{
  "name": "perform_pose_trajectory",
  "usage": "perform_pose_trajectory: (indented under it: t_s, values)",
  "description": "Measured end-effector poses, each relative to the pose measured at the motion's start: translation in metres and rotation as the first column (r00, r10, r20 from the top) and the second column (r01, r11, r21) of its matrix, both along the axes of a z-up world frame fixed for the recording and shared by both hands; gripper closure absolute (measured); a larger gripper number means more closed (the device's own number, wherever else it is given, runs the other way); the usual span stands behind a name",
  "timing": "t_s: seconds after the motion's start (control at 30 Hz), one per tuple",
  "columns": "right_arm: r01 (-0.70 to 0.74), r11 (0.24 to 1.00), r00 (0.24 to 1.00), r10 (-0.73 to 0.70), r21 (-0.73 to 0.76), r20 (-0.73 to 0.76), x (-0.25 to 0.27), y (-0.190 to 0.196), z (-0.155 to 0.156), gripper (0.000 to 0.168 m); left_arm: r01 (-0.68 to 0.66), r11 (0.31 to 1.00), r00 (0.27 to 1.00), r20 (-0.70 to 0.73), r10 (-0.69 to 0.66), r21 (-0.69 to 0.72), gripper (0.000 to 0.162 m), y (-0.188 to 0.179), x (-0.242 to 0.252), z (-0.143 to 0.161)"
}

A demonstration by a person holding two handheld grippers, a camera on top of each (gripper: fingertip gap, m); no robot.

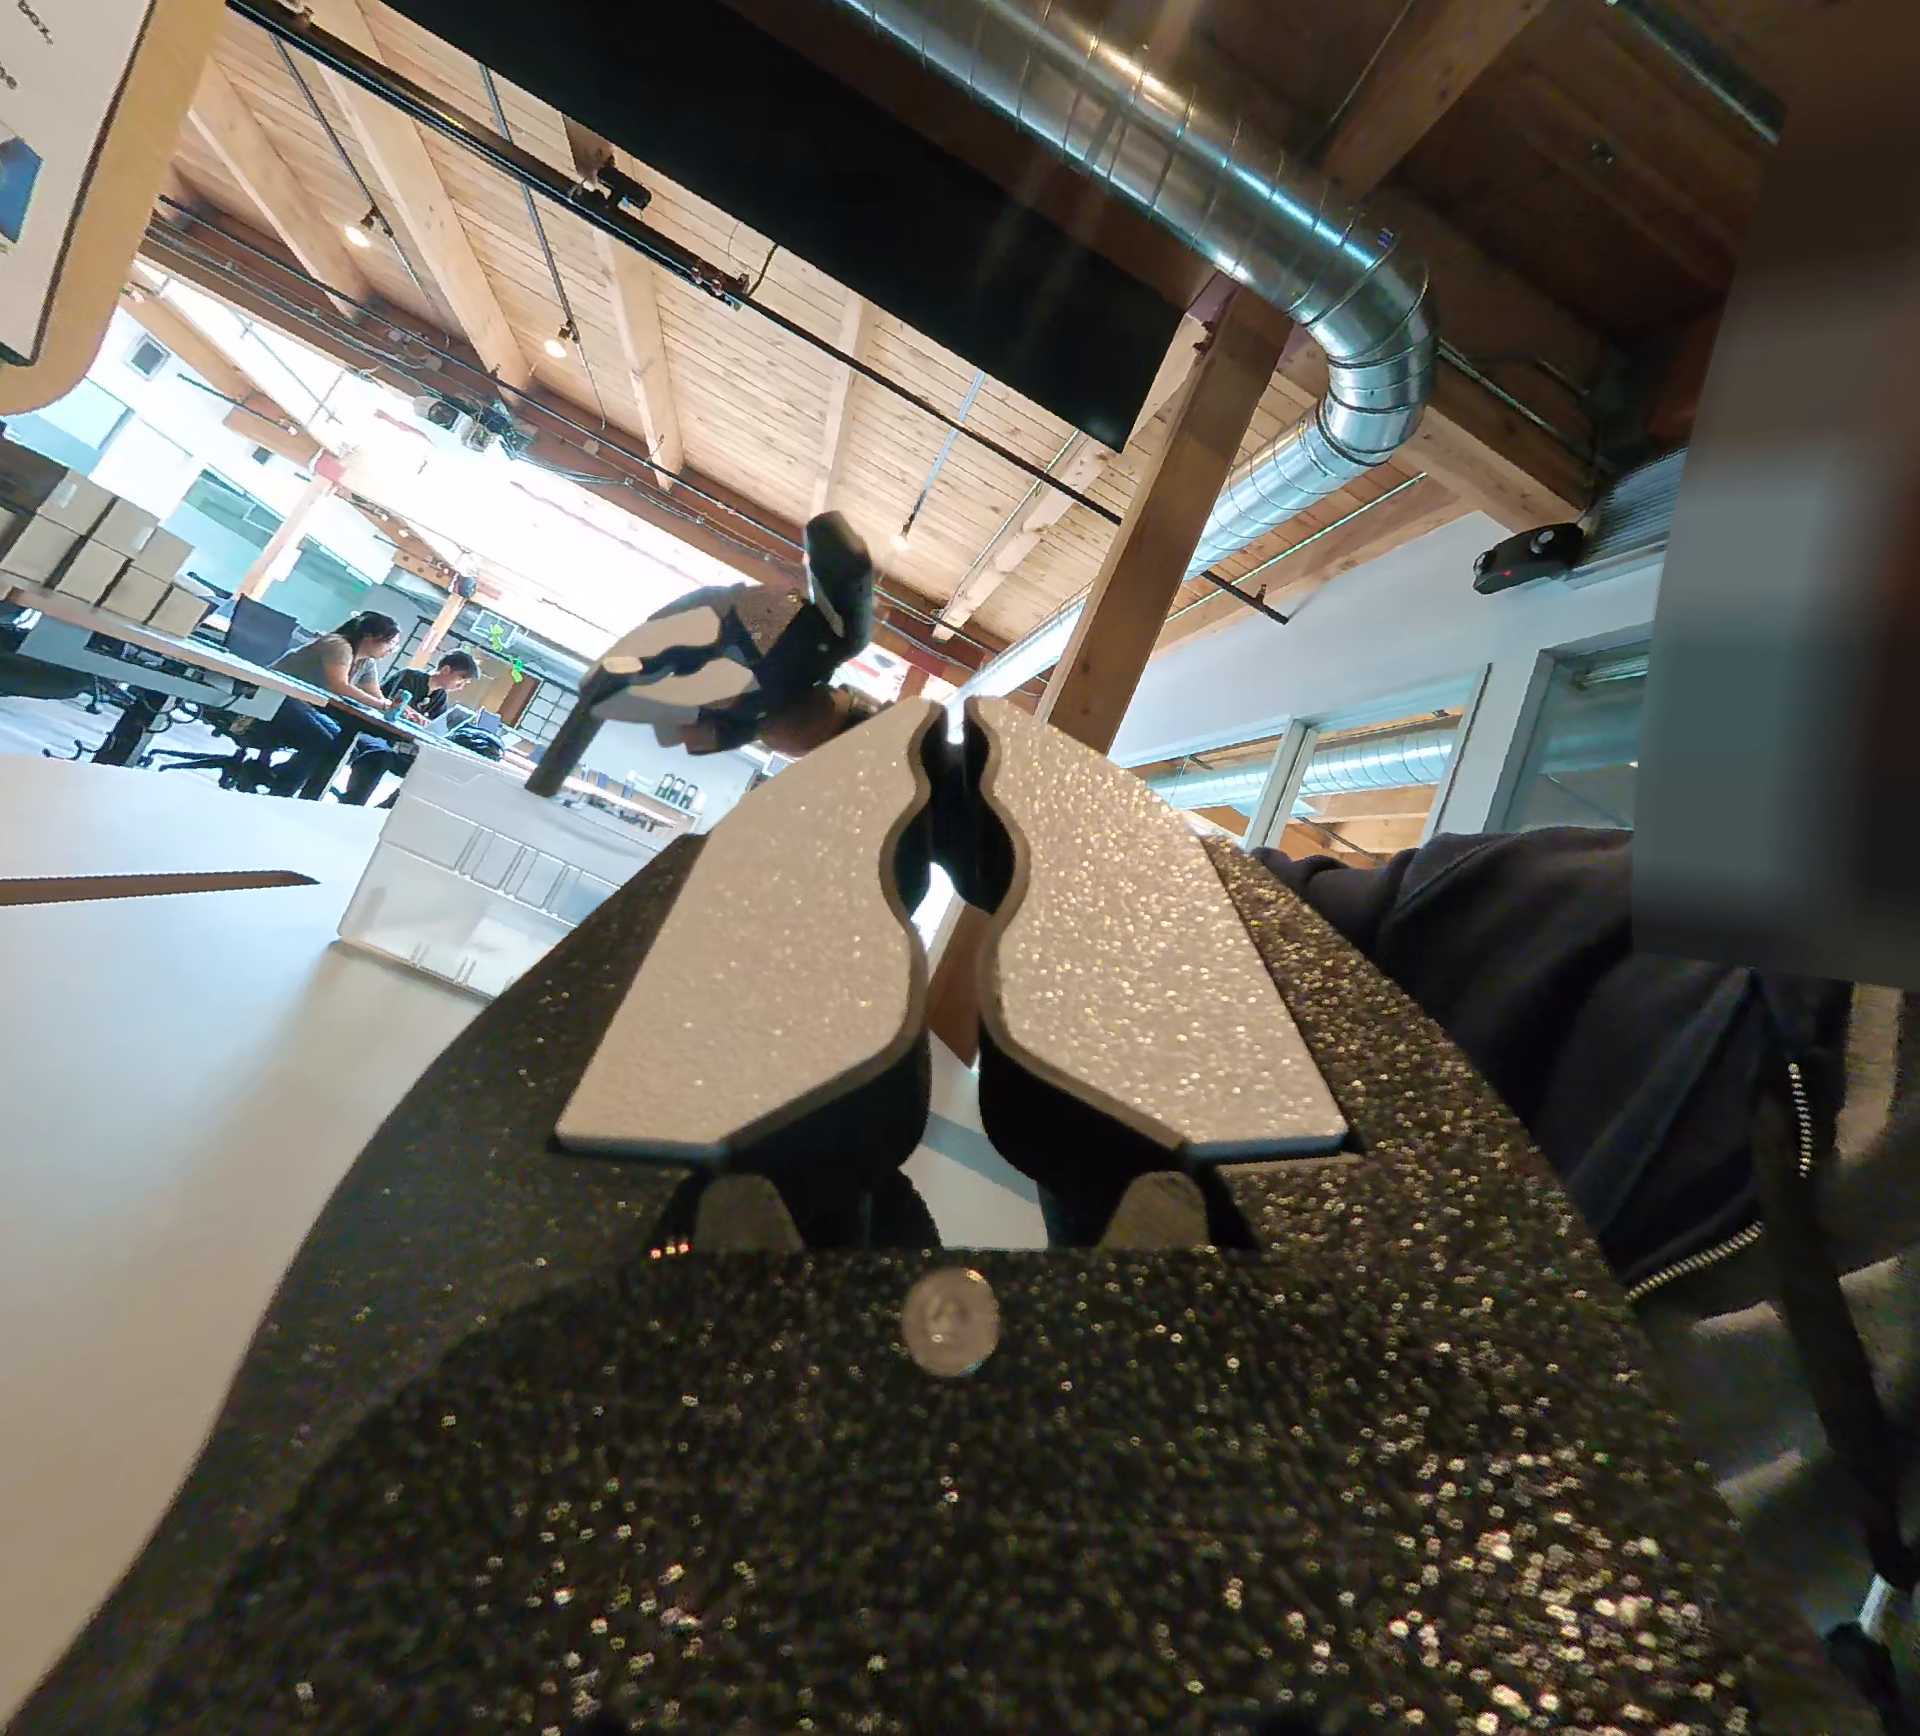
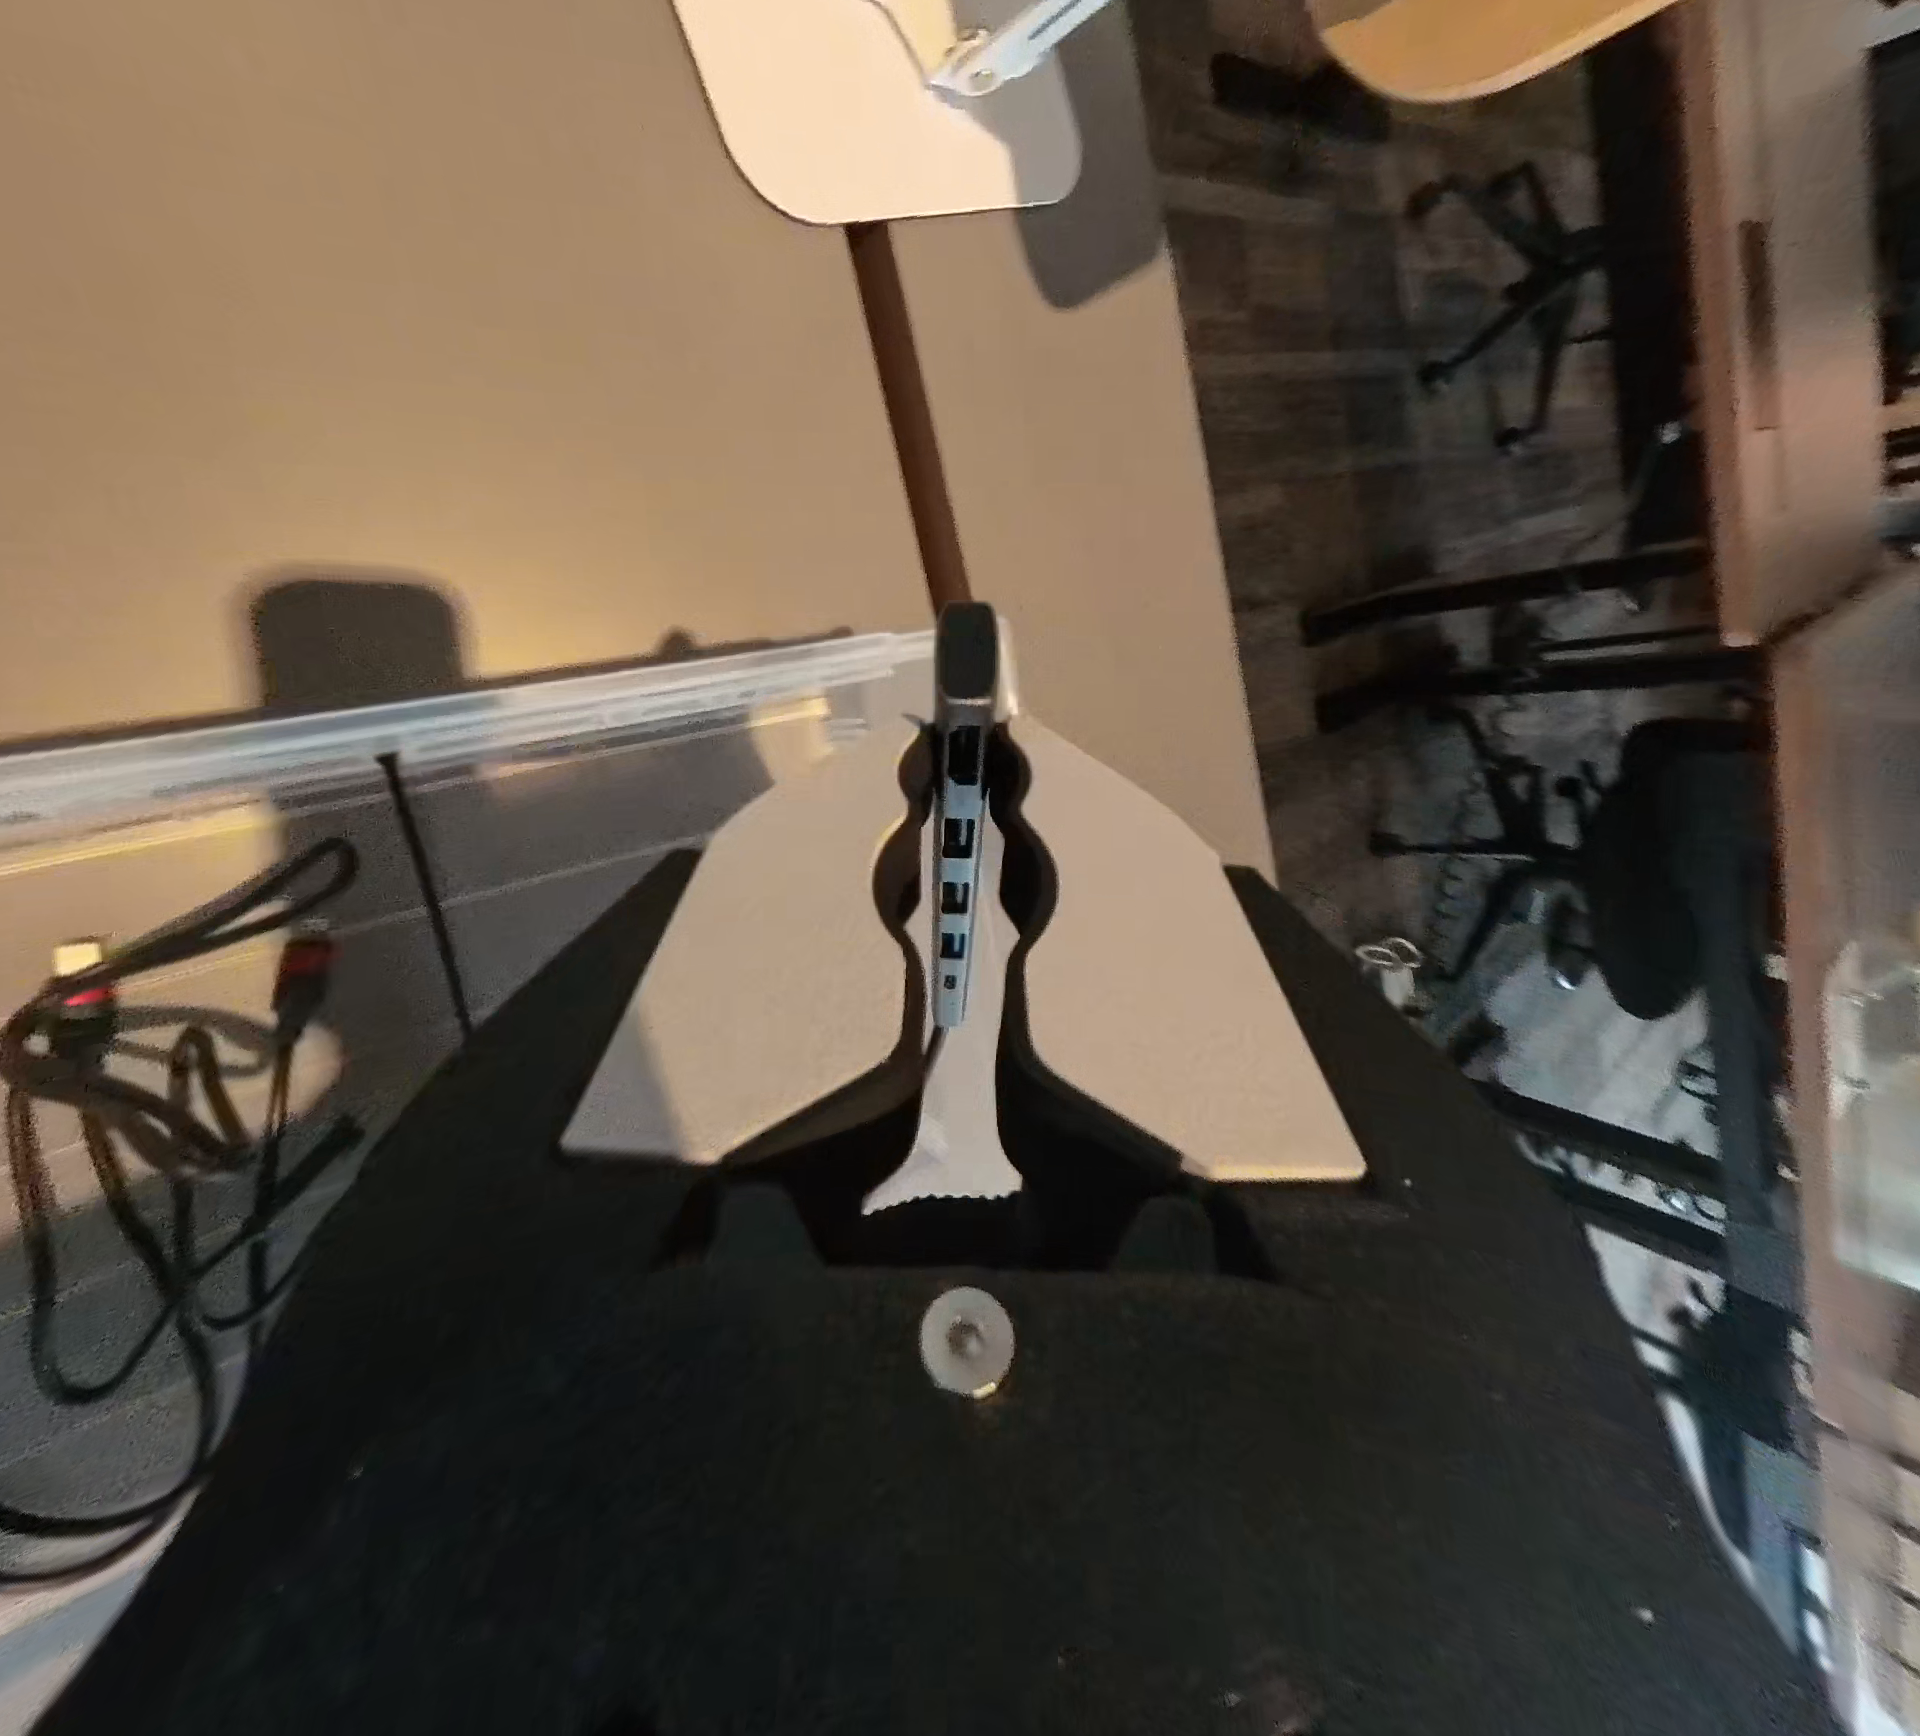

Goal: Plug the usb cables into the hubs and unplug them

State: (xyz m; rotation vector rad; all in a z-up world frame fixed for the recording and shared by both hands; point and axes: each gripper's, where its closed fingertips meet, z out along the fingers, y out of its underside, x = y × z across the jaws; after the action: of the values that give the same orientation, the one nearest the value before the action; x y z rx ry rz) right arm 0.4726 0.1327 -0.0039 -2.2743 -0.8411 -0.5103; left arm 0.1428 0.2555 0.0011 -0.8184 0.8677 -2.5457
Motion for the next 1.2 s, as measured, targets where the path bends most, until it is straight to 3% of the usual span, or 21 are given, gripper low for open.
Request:
perform_pose_trajectory:
  t_s: [0.27,0.43,0.9,1.1,1.2]
  values:
    - [-0.067,0.986,0.997,0.058,-0.153,-0.059,0.002,0.017,-0.064,0.159,0.003,1.0,1.0,0.002,-0.003,-0.016,0.162,0.003,-0.001,0.0]
    - [-0.083,0.978,0.985,0.052,-0.19,-0.165,0.005,0.015,-0.076,0.159,0.009,1.0,1.0,0.003,-0.009,-0.027,0.162,0.004,-0.001,0.0]
    - [0.008,0.937,0.997,0.02,-0.348,0.075,0.031,-0.002,-0.087,0.157,0.018,0.999,1.0,0.003,-0.018,-0.027,0.162,0.004,-0.001,0.0]
    - [0.041,0.939,0.996,-0.064,-0.343,-0.055,0.023,0.001,-0.082,0.117,0.009,1.0,1.0,0.005,-0.009,-0.029,0.162,0.005,-0.002,0.0]
    - [0.068,0.95,0.993,-0.094,-0.305,-0.07,0.026,0.0,-0.068,0.114,0.013,1.0,1.0,0.004,-0.013,-0.024,0.162,0.004,-0.001,0.0]
